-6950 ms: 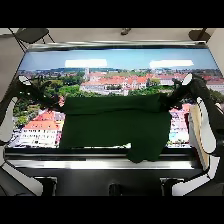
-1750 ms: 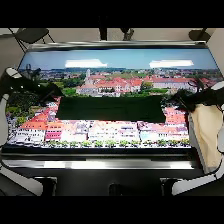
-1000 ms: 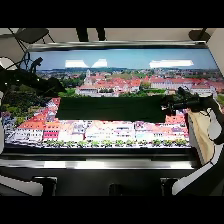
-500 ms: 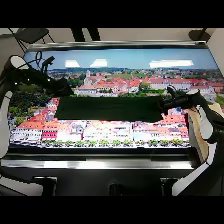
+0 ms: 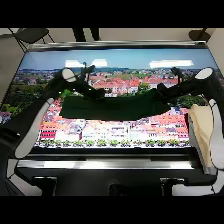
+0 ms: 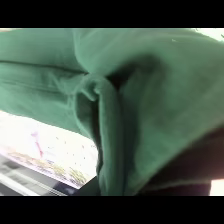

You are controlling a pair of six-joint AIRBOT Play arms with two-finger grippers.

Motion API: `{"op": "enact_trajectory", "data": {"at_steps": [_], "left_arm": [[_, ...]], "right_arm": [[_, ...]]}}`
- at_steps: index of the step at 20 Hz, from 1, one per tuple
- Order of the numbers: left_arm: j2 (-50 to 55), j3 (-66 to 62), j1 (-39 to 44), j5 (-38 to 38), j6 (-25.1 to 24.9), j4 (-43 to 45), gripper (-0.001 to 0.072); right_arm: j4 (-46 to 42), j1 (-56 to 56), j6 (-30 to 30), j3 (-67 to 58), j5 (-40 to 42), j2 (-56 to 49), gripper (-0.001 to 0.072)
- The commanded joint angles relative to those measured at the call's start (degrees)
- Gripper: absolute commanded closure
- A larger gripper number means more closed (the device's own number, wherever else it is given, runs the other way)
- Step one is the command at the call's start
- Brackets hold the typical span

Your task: Fold the shirts.

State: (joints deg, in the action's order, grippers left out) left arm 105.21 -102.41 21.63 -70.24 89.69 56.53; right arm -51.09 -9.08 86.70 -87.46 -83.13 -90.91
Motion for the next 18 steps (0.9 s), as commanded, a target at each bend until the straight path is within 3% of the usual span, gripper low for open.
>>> {"op": "enact_trajectory", "data": {"at_steps": [1, 7, 12, 14, 16, 18], "left_arm": [[5.0, 0.0, 7.0, 8.0, 4.0, -5.1, 0.0673], [16.0, 0.0, 13.5, 10.1, 3.5, -23.6, 0.0672], [19.0, 0.0, 18.6, 17.3, 1.3, -38.4, 0.0673], [19.2, 0.0, 20.4, 19.3, -5.9, -43.3, 0.0673], [18.1, -0.1, 19.4, 19.2, -7.4, -40.4, 0.0676], [13.7, -0.1, 15.8, 16.6, -6.9, -27.3, 0.0676]], "right_arm": [[-10.8, 3.4, 7.3, -0.1, -2.8, 8.9, 0.0667], [-12.7, 4.4, 13.7, -0.1, -8.2, 19.1, 0.0667], [-16.5, 4.4, 17.3, -0.1, -13.1, 27.0, 0.0667], [-18.7, 4.4, 17.7, -0.1, -13.6, 27.6, 0.0667], [-18.7, 4.4, 17.5, -0.1, -13.1, 26.2, 0.0669], [-15.5, 4.5, 16.4, -0.1, -10.4, 23.6, 0.0670]]}}
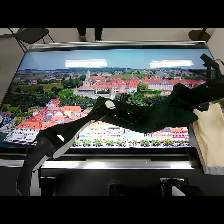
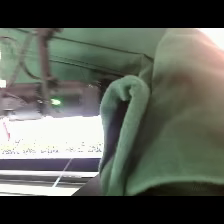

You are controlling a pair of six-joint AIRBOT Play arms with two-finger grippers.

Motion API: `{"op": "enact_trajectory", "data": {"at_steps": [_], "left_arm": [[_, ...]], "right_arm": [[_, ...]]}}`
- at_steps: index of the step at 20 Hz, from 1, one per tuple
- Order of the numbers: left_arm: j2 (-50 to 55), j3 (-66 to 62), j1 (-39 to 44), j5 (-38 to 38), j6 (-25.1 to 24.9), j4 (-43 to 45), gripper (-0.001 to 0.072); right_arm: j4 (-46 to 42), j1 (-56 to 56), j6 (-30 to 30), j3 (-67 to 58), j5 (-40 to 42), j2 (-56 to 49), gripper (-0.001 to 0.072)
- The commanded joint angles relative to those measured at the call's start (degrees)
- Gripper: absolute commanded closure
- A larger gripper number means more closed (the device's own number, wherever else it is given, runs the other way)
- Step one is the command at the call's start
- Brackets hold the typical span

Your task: Fold the shirts.

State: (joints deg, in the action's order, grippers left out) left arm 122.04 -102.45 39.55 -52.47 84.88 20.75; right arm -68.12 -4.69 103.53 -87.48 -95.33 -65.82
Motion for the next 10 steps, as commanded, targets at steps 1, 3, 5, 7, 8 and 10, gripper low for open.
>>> {"op": "enact_trajectory", "data": {"at_steps": [1, 3, 5, 7, 8, 10], "left_arm": [[-6.1, -0.1, -4.4, -3.3, -0.8, 16.3, 0.0676], [-13.1, -0.1, -9.9, -7.6, 0.9, 31.0, 0.0675], [-20.5, -0.1, -16.0, -10.5, 1.7, 40.2, 0.0675], [-27.4, -0.1, -22.1, -12.2, 1.7, 42.9, 0.0674], [-30.4, -0.1, -24.8, -12.7, 1.7, 42.9, 0.0674], [-36.1, -0.1, -29.2, -13.4, 1.7, 42.9, 0.0674]], "right_arm": [[4.1, 0.8, -0.8, 0.0, 3.9, -3.1, 0.0670], [9.0, 4.0, -1.8, 0.0, 9.2, -7.1, 0.0671], [13.0, 9.4, -1.8, 0.0, 15.6, -11.7, 0.0670], [17.7, 14.8, -1.9, 0.0, 21.9, -16.8, 0.0670], [20.0, 17.0, -2.0, 0.0, 24.9, -19.6, 0.0670], [24.9, 20.7, -2.6, 0.0, 30.6, -25.6, 0.0669]]}}
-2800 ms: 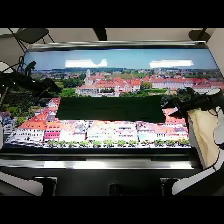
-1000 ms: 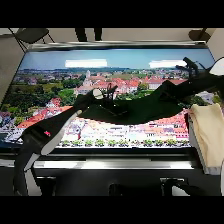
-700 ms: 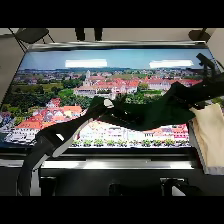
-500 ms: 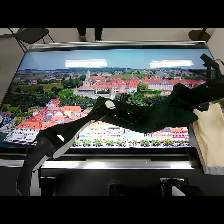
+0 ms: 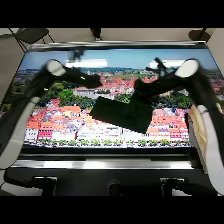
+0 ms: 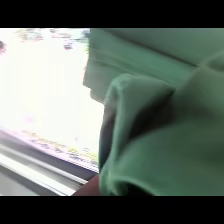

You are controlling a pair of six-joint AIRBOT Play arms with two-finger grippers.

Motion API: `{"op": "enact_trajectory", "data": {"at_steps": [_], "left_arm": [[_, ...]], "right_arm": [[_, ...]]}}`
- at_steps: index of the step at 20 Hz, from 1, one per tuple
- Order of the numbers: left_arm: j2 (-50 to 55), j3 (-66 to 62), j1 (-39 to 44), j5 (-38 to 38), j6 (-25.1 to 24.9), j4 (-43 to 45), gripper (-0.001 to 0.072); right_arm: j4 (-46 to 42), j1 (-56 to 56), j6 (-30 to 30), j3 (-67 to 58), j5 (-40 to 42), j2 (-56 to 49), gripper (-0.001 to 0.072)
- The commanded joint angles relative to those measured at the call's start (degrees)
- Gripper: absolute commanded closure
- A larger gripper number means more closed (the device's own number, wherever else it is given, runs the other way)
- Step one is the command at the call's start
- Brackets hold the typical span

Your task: Fold the shirts.

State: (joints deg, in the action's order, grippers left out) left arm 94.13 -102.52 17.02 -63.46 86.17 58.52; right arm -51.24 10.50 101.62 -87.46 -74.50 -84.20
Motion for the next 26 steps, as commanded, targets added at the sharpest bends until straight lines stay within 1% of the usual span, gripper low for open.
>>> {"op": "enact_trajectory", "data": {"at_steps": [1, 4, 5, 6, 7, 9, 11, 14, 15, 16, 17, 18, 19, 20, 21, 22, 24, 26], "left_arm": [[-10.4, 0.0, -8.0, -2.9, 0.4, 5.1, 0.0674], [-15.2, 0.0, -9.4, -5.1, 0.4, 5.1, 0.0674], [-16.0, 0.0, -9.0, -5.7, 0.4, 5.1, 0.0674], [-16.3, 0.0, -8.5, -6.0, 0.4, 5.2, 0.0674], [-16.3, 0.0, -8.1, -6.1, 0.4, 5.2, 0.0673], [-15.6, 0.0, -7.6, -6.0, 0.4, 5.2, 0.0673], [-14.9, 0.0, -7.6, -6.0, 0.3, 5.2, 0.0673], [-14.0, 0.0, -7.8, -6.0, 0.2, 5.7, 0.0673], [-13.9, 0.0, -7.8, -6.0, 0.2, 6.3, 0.0673], [-13.9, 0.0, -7.8, -6.0, 0.2, 6.6, 0.0673], [-13.9, 0.0, -7.8, -6.1, 0.1, 6.7, 0.0673], [-13.9, 0.0, -7.8, -6.3, 0.1, 6.7, 0.0673], [-13.9, 0.0, -7.8, -6.7, 0.2, 6.7, 0.0673], [-13.9, 0.0, -7.8, -7.1, 0.2, 6.7, 0.0673], [-13.9, 0.0, -7.8, -7.5, 0.2, 6.6, 0.0673], [-13.9, 0.0, -7.6, -7.7, 0.2, 6.6, 0.0673], [-13.9, 0.0, -7.6, -8.2, 0.2, 6.5, 0.0673], [-13.9, 0.0, -7.5, -8.1, 0.2, 6.4, 0.0672]], "right_arm": [[10.9, 6.8, -1.4, -0.1, 12.4, -10.5, 0.0668], [20.2, 8.8, -3.2, -0.1, 17.5, -18.0, 0.0665], [23.1, 9.2, -4.2, -0.1, 18.1, -19.8, 0.0545], [26.2, 9.2, -6.3, -0.1, 18.0, -21.0, 0.0156], [28.1, 9.0, -9.1, -0.1, 17.3, -21.4, 0.0025], [27.1, 7.2, -11.5, -0.1, 14.2, -20.3, 0.0027], [21.2, 3.0, -11.6, -0.1, 9.7, -17.6, 0.0028], [6.8, -6.0, -7.9, -0.1, 2.2, -12.4, 0.0030], [-0.3, -8.9, -6.7, 0.0, -1.1, -10.9, 0.0037], [-7.1, -11.2, -5.5, 0.5, -4.7, -9.8, 0.0055], [-12.4, -12.9, -5.0, 3.0, -7.8, -8.5, 0.0119], [-14.3, -13.9, -5.2, 7.4, -7.7, -7.0, 0.0120], [-13.7, -14.4, -5.2, 13.4, -4.3, -5.6, 0.0122], [-11.3, -14.4, -5.2, 18.8, 0.0, -4.8, 0.0136], [-6.4, -14.3, -6.5, 23.5, 4.7, -4.9, 0.0170], [-0.3, -14.2, -8.8, 26.9, 9.2, -5.1, 0.0178], [12.3, -14.2, -15.8, 31.1, 16.5, -5.7, 0.0179], [17.6, -14.1, -17.0, 32.0, 19.4, -7.0, 0.0180]]}}
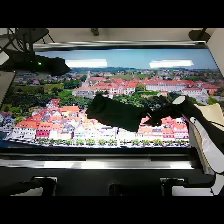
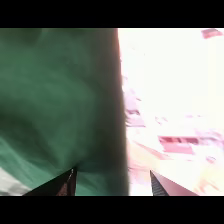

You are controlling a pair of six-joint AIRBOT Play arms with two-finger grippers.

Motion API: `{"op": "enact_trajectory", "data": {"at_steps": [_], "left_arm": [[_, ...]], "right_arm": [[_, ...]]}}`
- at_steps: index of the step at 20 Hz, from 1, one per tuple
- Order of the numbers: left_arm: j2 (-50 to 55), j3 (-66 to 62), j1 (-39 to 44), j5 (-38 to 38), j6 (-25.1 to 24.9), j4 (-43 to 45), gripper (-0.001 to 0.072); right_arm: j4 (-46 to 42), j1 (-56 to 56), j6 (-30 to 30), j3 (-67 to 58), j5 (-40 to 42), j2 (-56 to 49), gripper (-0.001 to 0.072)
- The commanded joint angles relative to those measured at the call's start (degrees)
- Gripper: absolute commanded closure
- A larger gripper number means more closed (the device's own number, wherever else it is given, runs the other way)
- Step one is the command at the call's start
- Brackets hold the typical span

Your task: Fold the shirts.

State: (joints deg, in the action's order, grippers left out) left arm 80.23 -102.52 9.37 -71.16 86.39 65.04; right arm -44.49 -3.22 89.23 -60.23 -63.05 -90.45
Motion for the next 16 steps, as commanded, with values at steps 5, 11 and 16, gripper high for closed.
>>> {"op": "enact_trajectory", "data": {"at_steps": [5, 11, 16], "left_arm": [[0.1, 0.0, 0.1, 0.5, -1.1, 0.2, 0.0672], [0.1, 0.0, -1.1, 0.6, -1.4, 1.1, 0.0672], [0.1, 0.0, -1.2, -1.4, -4.2, 1.7, 0.0672]], "right_arm": [[16.9, 2.3, -11.5, 4.1, 3.0, -2.6, 0.0666], [12.8, -11.0, -6.5, -10.2, -3.5, 7.7, 0.0668], [-5.9, -28.2, 7.3, -29.3, -13.1, 12.7, 0.0668]]}}
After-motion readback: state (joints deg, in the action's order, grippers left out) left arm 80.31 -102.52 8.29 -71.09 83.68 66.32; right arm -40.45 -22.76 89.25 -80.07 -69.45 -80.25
